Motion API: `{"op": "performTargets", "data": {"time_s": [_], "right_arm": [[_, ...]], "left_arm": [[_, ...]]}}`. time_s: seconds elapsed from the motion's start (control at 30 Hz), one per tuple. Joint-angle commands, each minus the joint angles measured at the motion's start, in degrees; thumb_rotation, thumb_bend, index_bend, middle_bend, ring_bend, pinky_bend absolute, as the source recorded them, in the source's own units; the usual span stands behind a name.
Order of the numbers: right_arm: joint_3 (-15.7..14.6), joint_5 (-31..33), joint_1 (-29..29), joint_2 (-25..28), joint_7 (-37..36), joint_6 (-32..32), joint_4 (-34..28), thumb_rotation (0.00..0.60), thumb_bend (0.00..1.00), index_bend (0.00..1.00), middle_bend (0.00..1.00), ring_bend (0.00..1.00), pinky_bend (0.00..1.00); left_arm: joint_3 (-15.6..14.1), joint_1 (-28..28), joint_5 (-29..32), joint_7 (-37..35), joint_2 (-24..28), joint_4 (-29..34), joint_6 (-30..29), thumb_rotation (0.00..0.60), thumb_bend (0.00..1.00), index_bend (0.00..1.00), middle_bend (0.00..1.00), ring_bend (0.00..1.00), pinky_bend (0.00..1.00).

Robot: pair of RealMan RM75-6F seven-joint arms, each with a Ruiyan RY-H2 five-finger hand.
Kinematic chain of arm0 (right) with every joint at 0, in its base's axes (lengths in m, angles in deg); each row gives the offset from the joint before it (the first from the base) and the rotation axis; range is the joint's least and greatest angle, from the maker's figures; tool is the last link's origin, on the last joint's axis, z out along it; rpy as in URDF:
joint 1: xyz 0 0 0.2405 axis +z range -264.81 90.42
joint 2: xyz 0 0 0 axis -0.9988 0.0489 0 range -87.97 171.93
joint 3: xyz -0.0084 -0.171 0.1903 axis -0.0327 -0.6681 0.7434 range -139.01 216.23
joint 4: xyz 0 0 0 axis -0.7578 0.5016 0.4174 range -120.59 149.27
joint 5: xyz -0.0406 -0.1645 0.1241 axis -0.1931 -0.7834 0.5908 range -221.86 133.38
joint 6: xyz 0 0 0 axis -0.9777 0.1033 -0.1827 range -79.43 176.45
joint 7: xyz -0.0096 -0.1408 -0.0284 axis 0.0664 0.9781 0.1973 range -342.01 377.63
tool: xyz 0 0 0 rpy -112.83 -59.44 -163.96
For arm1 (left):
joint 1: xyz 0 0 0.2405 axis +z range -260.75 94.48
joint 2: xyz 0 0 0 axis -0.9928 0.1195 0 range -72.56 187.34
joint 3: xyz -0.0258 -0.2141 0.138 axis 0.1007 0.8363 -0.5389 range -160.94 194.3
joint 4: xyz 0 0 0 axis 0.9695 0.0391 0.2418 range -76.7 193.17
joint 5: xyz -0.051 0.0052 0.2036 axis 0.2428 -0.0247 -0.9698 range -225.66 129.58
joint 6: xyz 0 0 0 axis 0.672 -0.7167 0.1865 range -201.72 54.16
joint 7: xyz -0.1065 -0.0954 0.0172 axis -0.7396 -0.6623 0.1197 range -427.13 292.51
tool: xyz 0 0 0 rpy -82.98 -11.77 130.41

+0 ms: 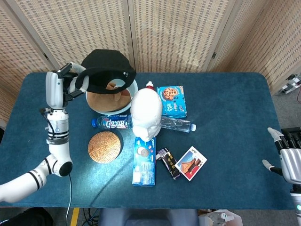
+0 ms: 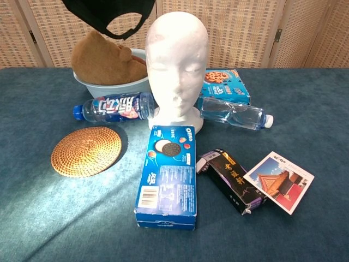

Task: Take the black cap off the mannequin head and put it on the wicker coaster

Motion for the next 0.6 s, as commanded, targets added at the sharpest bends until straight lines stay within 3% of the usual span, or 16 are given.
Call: {"op": "performTargets", "data": {"time_s": [0.03, 0.43, 0.6], "right_arm": [[0.0, 0.0, 0.1, 0.0, 0.1, -0.2, -0.1, 0.600, 0.03, 0.12, 0.20, 0.10, 0.18], [-0.1, -0.2, 0.4, 0.2, 0.0, -0.6, -0.1, 0.600, 0.03, 0.12, 0.20, 0.10, 0.18], [-0.1, -0.2, 0.6, 0.1, -0.2, -0.8, 0.1, 0.600, 0.03, 0.12, 0.20, 0.10, 0.18]], "left_arm": [[-1.7, 2.7, -1.3, -0.8, 2.3, 2.0, -2.0, 0.600, 0.39, 0.65, 1.00, 1.00, 1.00], [-9.4, 11.9, -6.7, -1.2, 9.0, 6.8, -7.0, 0.600, 0.39, 0.65, 1.00, 1.00, 1.00], [-10.1, 14.6, -7.4, -1.8, 11.2, 8.7, -9.4, 0.600, 0.39, 0.65, 1.00, 1.00, 1.00]]}}
